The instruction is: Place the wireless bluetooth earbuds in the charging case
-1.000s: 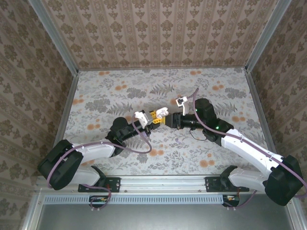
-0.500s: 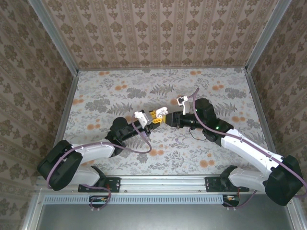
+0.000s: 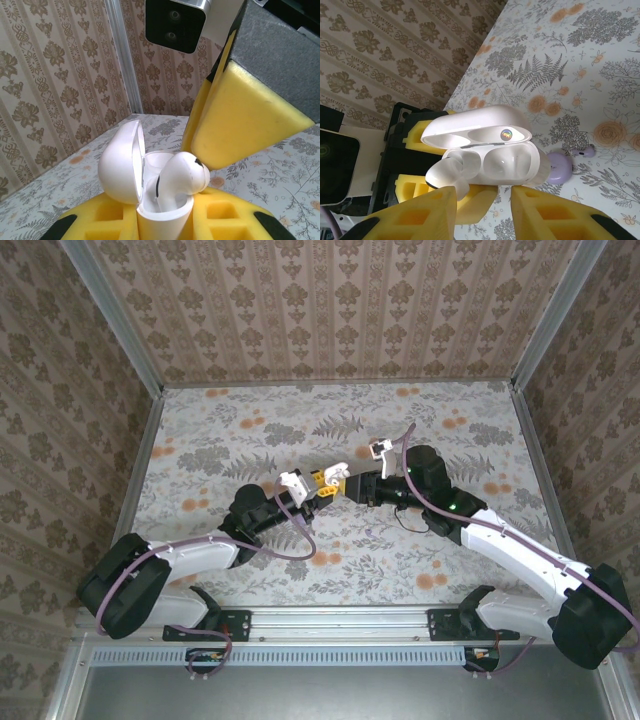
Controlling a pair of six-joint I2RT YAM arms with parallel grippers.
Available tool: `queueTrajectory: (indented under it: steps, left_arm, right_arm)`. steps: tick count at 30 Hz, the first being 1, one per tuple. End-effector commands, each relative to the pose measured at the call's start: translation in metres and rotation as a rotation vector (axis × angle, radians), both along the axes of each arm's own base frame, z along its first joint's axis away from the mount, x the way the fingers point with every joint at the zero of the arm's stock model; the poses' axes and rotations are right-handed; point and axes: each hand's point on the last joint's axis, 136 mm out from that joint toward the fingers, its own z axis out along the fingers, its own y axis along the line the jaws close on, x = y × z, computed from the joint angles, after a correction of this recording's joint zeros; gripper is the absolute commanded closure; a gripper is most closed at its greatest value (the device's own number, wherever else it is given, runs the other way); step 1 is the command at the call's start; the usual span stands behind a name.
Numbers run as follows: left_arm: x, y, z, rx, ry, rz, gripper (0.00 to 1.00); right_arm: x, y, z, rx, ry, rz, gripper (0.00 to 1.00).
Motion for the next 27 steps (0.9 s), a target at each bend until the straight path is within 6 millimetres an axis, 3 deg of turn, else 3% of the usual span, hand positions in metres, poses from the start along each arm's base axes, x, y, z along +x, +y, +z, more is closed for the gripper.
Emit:
queueTrajectory:
  steps: [1, 9, 19, 27]
  left_arm:
    - [-0.011, -0.004, 0.013, -0.015, -0.043, -0.045, 0.88]
    - [-0.01, -0.004, 0.014, -0.018, -0.043, -0.033, 0.89]
    - [0.0, 0.002, 0.006, -0.006, -0.024, 0.037, 0.89]
    - [0.001, 0.001, 0.006, -0.004, -0.022, 0.036, 0.88]
  right_arm:
    - [0.01, 0.0, 0.022, 0.031, -0.07, -0.039, 0.65]
    - [0.011, -0.001, 0.028, 0.042, -0.087, -0.047, 0.65]
    - [-0.006, -0.013, 0.035, 0.047, -0.1, -0.052, 0.64]
    - [-0.013, -0.007, 0.037, 0.047, -0.077, -0.004, 0.7]
